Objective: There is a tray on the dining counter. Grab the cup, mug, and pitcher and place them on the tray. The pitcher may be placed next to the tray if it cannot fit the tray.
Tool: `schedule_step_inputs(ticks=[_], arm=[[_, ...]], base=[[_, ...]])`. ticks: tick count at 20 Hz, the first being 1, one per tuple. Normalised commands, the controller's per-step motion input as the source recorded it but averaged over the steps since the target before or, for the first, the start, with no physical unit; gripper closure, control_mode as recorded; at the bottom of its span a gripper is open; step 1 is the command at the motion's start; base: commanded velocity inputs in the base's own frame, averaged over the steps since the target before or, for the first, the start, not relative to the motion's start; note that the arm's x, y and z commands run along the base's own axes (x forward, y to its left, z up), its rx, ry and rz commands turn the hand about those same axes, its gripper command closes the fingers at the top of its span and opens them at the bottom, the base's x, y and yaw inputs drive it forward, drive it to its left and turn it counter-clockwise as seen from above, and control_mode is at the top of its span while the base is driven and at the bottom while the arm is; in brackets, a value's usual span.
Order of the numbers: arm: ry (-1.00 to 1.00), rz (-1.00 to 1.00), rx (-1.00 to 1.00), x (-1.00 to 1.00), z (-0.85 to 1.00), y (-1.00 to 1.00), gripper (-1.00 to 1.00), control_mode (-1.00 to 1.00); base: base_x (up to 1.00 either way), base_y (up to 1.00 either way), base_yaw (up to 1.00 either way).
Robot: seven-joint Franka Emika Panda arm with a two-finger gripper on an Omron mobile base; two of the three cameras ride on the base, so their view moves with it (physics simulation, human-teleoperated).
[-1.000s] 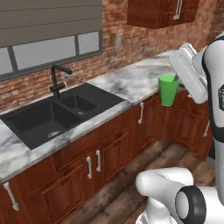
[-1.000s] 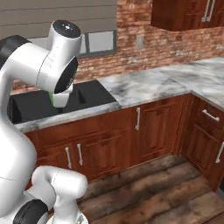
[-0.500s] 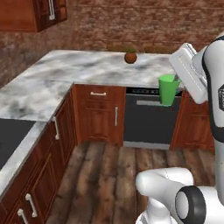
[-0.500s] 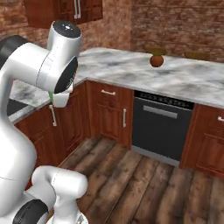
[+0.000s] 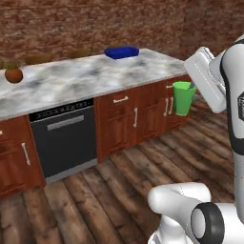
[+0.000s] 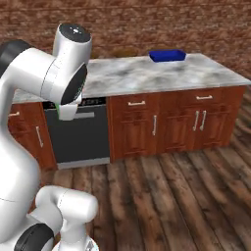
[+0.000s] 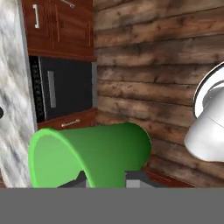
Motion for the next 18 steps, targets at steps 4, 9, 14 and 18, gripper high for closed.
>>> schedule_step_inputs(ticks=[4, 9, 14, 18], arm=[[0.0, 0.0, 0.0, 0.0, 0.0, 0.0, 1.0, 1.0], [0.0, 0.0, 0.0, 0.0, 0.0, 0.0, 1.0, 1.0], [0.0, 0.0, 0.0, 0.0, 0.0, 0.0, 1.0, 1.0], [0.0, 0.0, 0.0, 0.0, 0.0, 0.0, 1.0, 1.0]], base=[[0.0, 0.12, -1.0], [0.0, 0.17, -1.0], [0.02, 0.34, -1.0], [0.69, 0.84, -0.81]])
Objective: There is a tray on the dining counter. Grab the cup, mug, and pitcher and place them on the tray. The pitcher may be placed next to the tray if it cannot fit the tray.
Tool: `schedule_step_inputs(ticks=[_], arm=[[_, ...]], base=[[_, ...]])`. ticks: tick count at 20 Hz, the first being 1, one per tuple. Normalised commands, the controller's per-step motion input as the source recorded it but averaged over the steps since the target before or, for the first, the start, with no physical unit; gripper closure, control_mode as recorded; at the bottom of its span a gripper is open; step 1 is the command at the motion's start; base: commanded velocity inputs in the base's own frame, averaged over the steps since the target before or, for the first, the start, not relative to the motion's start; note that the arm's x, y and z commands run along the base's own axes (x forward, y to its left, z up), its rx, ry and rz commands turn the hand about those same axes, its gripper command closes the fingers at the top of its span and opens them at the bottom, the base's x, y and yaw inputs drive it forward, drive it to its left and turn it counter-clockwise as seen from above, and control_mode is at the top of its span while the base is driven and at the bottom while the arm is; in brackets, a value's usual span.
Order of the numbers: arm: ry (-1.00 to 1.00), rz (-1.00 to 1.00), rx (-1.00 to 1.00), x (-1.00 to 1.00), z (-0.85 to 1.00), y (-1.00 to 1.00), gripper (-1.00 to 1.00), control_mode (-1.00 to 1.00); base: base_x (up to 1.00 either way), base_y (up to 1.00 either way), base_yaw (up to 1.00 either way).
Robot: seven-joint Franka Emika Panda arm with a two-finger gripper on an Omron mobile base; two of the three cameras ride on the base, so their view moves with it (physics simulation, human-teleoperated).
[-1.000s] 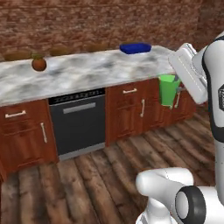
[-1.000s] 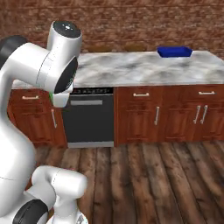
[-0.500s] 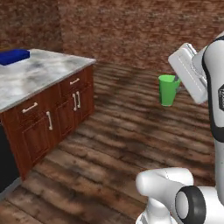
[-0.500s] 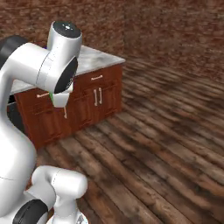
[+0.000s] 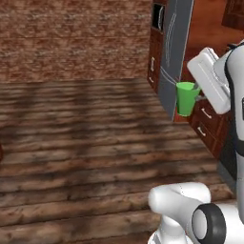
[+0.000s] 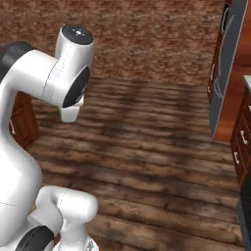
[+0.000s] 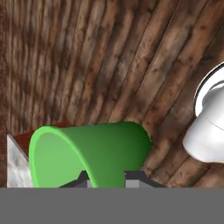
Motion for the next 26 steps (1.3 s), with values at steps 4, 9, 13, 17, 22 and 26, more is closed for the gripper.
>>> schedule_step_inputs(ticks=[4, 9, 13, 17, 22, 26], arm=[[0.0, 0.0, 0.0, 0.0, 0.0, 0.0, 1.0, 1.0], [0.0, 0.0, 0.0, 0.0, 0.0, 0.0, 1.0, 1.0], [0.0, 0.0, 0.0, 0.0, 0.0, 0.0, 1.0, 1.0], [0.0, 0.0, 0.0, 0.0, 0.0, 0.0, 1.0, 1.0], [0.0, 0.0, 0.0, 0.0, 0.0, 0.0, 1.0, 1.0], [0.0, 0.0, 0.0, 0.0, 0.0, 0.0, 1.0, 1.0]], base=[[1.0, 1.0, -0.55], [1.0, 1.0, -0.51], [1.0, 0.97, -0.43], [1.0, 0.64, -0.29], [1.0, 0.47, -0.1], [1.0, 0.23, 0.04]])
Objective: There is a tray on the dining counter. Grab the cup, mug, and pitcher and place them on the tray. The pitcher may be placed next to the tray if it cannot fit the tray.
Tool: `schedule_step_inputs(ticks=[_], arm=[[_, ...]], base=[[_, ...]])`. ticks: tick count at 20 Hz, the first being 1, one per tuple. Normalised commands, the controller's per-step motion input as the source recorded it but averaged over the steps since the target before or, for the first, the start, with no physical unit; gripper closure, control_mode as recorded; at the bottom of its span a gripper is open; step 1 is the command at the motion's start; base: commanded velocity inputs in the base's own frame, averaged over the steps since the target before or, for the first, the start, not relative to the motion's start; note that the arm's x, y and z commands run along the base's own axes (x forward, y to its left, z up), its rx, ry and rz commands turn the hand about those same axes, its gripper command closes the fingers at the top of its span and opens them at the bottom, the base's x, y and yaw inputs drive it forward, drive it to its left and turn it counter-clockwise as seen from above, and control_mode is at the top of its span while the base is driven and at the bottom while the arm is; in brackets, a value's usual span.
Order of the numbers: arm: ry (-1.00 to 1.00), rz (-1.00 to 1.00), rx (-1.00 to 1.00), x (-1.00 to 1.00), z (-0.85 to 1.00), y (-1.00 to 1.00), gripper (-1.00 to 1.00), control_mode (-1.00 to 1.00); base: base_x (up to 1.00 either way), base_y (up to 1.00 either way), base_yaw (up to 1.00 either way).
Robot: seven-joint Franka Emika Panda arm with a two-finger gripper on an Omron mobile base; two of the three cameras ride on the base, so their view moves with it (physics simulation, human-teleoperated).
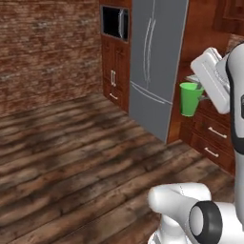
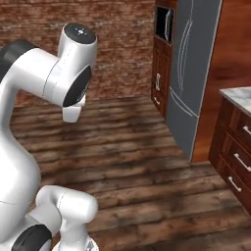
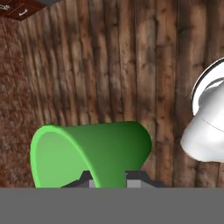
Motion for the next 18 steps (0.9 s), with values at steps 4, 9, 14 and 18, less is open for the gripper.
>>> schedule_step_inputs(ticks=[4, 9, 14, 18], arm=[[0.0, 0.0, 0.0, 0.0, 0.0, 0.0, 1.0, 1.0], [0.0, 0.0, 0.0, 0.0, 0.0, 0.0, 1.0, 1.0], [0.0, 0.0, 0.0, 0.0, 0.0, 0.0, 1.0, 1.0], [0.0, 0.0, 0.0, 0.0, 0.0, 0.0, 1.0, 1.0]], base=[[1.0, 0.21, 0.2], [1.0, 0.04, 0.44], [1.0, -0.18, 0.82], [1.0, -0.19, 0.94]])
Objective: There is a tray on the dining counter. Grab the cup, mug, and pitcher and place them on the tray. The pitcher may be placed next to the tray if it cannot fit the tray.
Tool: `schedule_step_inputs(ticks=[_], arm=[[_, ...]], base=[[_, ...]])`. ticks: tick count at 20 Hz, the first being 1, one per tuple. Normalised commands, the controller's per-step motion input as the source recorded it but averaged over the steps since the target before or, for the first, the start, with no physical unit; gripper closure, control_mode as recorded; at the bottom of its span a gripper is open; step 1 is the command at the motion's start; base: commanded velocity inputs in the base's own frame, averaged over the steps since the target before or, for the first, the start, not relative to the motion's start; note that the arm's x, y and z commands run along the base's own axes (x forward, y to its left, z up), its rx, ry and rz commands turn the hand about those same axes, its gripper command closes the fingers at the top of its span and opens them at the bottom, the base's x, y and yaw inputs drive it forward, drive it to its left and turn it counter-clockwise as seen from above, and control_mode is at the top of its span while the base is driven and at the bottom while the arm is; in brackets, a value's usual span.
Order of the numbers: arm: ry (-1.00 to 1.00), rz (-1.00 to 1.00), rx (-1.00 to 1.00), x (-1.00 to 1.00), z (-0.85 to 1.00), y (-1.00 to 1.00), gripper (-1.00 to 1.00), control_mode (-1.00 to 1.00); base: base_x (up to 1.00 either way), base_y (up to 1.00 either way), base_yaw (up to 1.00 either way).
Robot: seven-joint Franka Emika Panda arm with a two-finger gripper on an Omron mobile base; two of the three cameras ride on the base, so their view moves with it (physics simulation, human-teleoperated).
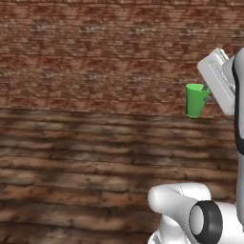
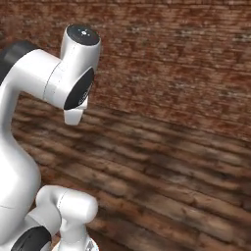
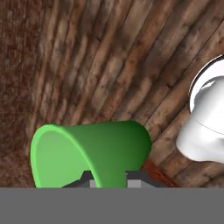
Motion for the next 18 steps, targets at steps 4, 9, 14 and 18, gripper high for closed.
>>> schedule_step_inputs(ticks=[4, 9, 14, 18], arm=[[0.0, 0.0, 0.0, 0.0, 0.0, 0.0, 1.0, 1.0], [0.0, 0.0, 0.0, 0.0, 0.0, 0.0, 1.0, 1.0], [0.0, 0.0, 0.0, 0.0, 0.0, 0.0, 1.0, 1.0], [0.0, 0.0, 0.0, 0.0, 0.0, 0.0, 1.0, 1.0]], base=[[1.0, -0.17, 0.98], [1.0, -0.13, 1.0], [1.0, -0.12, 1.0], [0.98, -0.17, 1.0]])
